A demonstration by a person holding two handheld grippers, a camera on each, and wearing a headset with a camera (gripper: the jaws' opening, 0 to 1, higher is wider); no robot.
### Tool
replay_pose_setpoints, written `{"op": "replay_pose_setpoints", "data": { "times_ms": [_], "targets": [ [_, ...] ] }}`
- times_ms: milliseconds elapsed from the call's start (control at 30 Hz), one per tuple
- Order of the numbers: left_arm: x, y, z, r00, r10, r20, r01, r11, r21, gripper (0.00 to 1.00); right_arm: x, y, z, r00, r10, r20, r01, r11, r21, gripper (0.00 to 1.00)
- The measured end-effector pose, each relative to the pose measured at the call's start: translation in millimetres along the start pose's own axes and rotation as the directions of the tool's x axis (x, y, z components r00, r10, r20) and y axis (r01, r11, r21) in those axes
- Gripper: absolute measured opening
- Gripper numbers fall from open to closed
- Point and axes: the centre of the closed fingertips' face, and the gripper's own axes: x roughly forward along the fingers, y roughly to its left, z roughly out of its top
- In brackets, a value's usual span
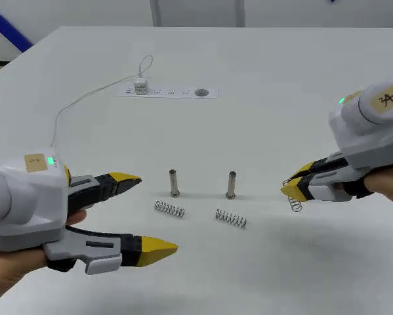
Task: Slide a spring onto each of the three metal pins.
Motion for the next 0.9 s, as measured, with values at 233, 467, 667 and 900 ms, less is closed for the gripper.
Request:
{"op": "replay_pose_setpoints", "data": {
  "times_ms": [233,467,667,900],
  "targets": [
    [17.5,-15.3,2.4,0.9957,-0.091,-0.017,0.091,0.996,0.008,0.75,0.6,15.2,23.1,0.9968,0.045,0.066,-0.046,0.999,0.015,0.12],
    [36.0,-22.7,8.2,0.9868,-0.161,-0.014,0.161,0.987,-0.006,0.72,2.2,29.6,39.7,0.9896,0.08,0.12,-0.084,0.996,0.028,0.11],
    [49.8,-26.1,12.9,0.9796,-0.201,0.0,0.201,0.979,-0.035,0.68,4.8,41.5,47.6,0.9839,0.105,0.145,-0.11,0.993,0.031,0.11],
    [60.4,-20.4,24.1,0.9779,-0.205,0.04,0.208,0.975,-0.079,0.6,6.6,54.1,58.6,0.9739,0.131,0.185,-0.141,0.989,0.043,0.11]
  ]
}}
